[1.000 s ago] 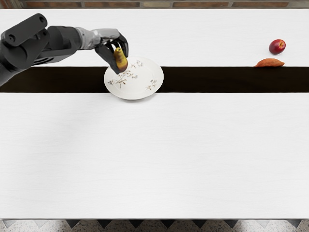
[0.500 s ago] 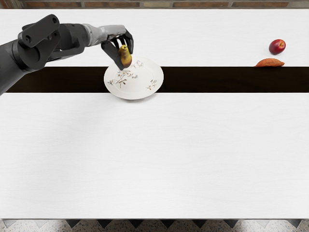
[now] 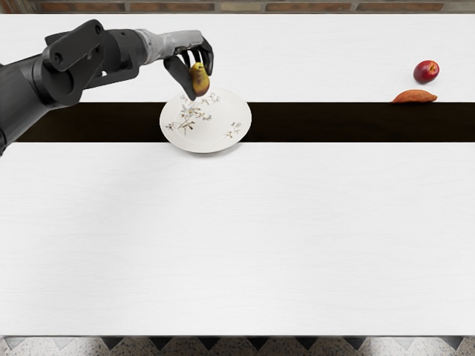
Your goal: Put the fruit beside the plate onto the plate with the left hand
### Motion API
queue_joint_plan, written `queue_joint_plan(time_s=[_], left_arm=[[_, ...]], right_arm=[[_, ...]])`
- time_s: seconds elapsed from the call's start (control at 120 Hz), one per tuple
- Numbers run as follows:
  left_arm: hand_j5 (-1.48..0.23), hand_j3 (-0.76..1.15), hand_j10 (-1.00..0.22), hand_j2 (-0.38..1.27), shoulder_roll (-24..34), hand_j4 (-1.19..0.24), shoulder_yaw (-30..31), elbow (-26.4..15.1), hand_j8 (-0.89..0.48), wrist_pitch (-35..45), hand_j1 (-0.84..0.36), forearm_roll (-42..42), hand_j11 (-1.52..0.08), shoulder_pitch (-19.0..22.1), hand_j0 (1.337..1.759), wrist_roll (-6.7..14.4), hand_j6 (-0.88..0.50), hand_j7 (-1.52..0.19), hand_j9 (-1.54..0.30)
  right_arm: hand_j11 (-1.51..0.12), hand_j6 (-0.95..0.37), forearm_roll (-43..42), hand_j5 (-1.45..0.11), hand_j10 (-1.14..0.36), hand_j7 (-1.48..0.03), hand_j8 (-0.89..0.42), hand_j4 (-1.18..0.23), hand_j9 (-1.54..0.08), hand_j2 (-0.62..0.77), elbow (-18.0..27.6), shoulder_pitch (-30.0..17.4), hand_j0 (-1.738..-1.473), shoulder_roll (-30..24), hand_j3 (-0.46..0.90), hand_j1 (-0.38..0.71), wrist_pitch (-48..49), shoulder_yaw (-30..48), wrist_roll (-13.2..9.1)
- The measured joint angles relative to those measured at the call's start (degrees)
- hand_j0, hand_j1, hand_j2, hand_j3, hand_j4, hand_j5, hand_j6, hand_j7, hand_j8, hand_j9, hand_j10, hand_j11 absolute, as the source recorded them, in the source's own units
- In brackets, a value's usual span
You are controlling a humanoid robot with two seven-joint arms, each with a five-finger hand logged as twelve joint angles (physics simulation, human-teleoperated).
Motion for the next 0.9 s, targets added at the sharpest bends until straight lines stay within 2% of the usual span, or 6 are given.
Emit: queue_joint_plan(time_s=[0.183,0.242,0.433,0.733,0.825,0.9], left_arm=[[-1.12,0.0,-0.58,0.44,-1.0,-0.73,0.6,1.9,-0.39,0.5,-0.26,-0.1,-1.05,-0.3,1.654,-0.4,-0.48,-1.08,-1.04],[-1.0,0.0,-0.59,0.38,-1.5,-0.67,0.6,1.9,-0.42,4.1,-0.24,-1.6,-0.95,0.8,1.655,-0.5,-0.49,-0.96,-0.93],[-0.61,0.0,-0.4,0.23,-2.8,-0.43,0.5,1.8,-0.33,14.0,-0.07,-7.7,-0.59,2.1,1.657,-0.6,-0.36,-0.6,-0.58],[-0.38,0.0,-0.28,0.09,-2.8,-0.28,0.4,1.4,-0.26,15.8,0.03,-10.2,-0.38,2.0,1.658,-0.6,-0.27,-0.38,-0.37],[-0.27,0.0,-0.2,0.06,-2.3,-0.2,0.3,-0.6,-0.19,15.8,0.12,-14.1,-0.27,3.3,1.658,-1.2,-0.19,-0.27,-0.27],[-0.19,0.0,-0.14,0.04,1.2,-0.14,0.0,-4.9,-0.13,15.4,0.19,-18.8,-0.19,5.2,1.658,-1.4,-0.14,-0.19,-0.19]], right_arm=[[-0.04,-0.03,0.0,-0.04,-0.03,-0.04,-0.03,-0.03,-0.04,-0.01,0.0,0.1,-1.658,0.0,0.0,-0.31,0.0,0.0,0.0],[-0.04,-0.03,0.0,-0.04,-0.03,-0.04,-0.03,-0.03,-0.04,-0.01,0.0,0.1,-1.658,0.0,0.0,-0.31,0.0,0.0,0.0],[-0.04,-0.03,0.0,-0.04,-0.03,-0.04,-0.03,-0.03,-0.04,-0.01,0.0,0.1,-1.658,0.0,0.0,-0.31,0.0,0.0,0.0],[-0.04,-0.03,0.0,-0.04,-0.03,-0.04,-0.03,-0.03,-0.04,-0.01,0.0,0.1,-1.658,0.0,0.0,-0.31,0.0,0.0,0.0],[-0.04,-0.03,0.0,-0.04,-0.03,-0.04,-0.03,-0.03,-0.04,-0.01,0.0,0.1,-1.658,0.0,0.0,-0.31,0.0,0.0,0.0],[-0.04,-0.03,0.0,-0.04,-0.03,-0.04,-0.03,-0.03,-0.04,-0.01,0.0,0.1,-1.658,0.0,0.0,-0.31,0.0,0.0,0.0]])
